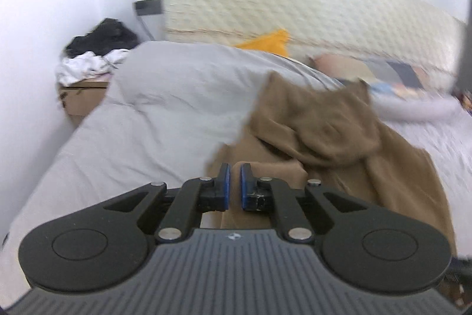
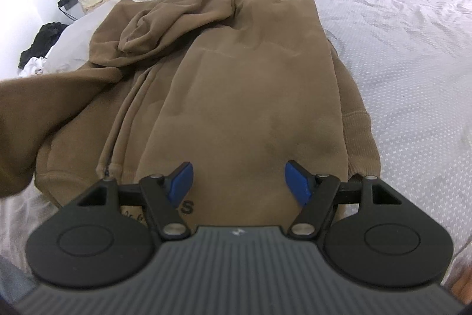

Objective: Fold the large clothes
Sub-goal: 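Grasp the hoodie's ribbed sleeve cuff with the left gripper and lift it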

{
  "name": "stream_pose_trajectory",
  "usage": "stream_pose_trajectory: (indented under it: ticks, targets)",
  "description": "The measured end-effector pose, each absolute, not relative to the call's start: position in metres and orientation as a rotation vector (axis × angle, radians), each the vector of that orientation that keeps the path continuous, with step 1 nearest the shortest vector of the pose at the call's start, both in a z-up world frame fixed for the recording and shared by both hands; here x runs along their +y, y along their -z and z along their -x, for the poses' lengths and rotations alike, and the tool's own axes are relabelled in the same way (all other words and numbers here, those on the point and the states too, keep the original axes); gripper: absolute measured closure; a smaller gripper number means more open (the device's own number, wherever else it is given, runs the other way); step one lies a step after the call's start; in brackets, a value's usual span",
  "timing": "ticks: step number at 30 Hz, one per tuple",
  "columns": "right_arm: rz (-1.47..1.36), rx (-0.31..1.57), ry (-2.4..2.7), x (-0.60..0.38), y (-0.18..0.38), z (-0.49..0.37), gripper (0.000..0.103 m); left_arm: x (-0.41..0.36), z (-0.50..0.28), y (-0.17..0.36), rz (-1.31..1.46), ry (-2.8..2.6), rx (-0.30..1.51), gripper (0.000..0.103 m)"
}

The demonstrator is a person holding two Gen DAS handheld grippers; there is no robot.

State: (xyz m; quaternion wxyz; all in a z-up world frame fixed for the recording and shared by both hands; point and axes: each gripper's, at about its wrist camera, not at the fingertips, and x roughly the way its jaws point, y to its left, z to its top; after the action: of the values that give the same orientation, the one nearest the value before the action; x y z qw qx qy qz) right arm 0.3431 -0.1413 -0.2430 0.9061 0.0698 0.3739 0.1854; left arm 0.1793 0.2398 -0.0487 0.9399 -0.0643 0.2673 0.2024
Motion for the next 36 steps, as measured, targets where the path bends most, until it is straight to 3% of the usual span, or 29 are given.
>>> stream_pose_trajectory:
  ticks: [5, 7, 11, 16, 23, 26, 28, 31, 36]
  targets:
    - [-0.148, 0.763, -0.371, -0.140, 0.242, -0.340, 0.032, 0.349, -0.200, 0.025, 0.320, -0.466, 0.519, 0.094]
    - [-0.161, 0.756, -0.362, -0.139, 0.240, -0.339, 0.032, 0.383, -0.205, 0.016, 0.302, -0.559, 0.476, 0.103]
    - [-0.175, 0.757, -0.348, -0.134, 0.237, -0.342, 0.032, 0.453, -0.218, 0.006, 0.260, -0.725, 0.438, 0.103]
    - [-0.152, 0.752, -0.330, -0.121, 0.233, -0.351, 0.029, 0.506, -0.237, 0.049, 0.264, -0.730, 0.562, 0.103]
    - [-0.109, 0.737, -0.299, -0.106, 0.227, -0.362, 0.028, 0.504, -0.232, 0.124, 0.364, -0.550, 0.661, 0.102]
    - [-0.095, 0.742, -0.292, -0.101, 0.228, -0.365, 0.029, 0.483, -0.214, 0.143, 0.369, -0.502, 0.699, 0.091]
    - [-0.082, 0.739, -0.292, -0.098, 0.228, -0.365, 0.029, 0.479, -0.204, 0.149, 0.387, -0.502, 0.721, 0.055]
    - [-0.080, 0.737, -0.301, -0.099, 0.227, -0.364, 0.029, 0.476, -0.182, 0.153, 0.409, -0.499, 0.704, 0.038]
    - [-0.087, 0.734, -0.316, -0.101, 0.227, -0.361, 0.029, 0.463, -0.145, 0.177, 0.462, -0.556, 0.729, 0.025]
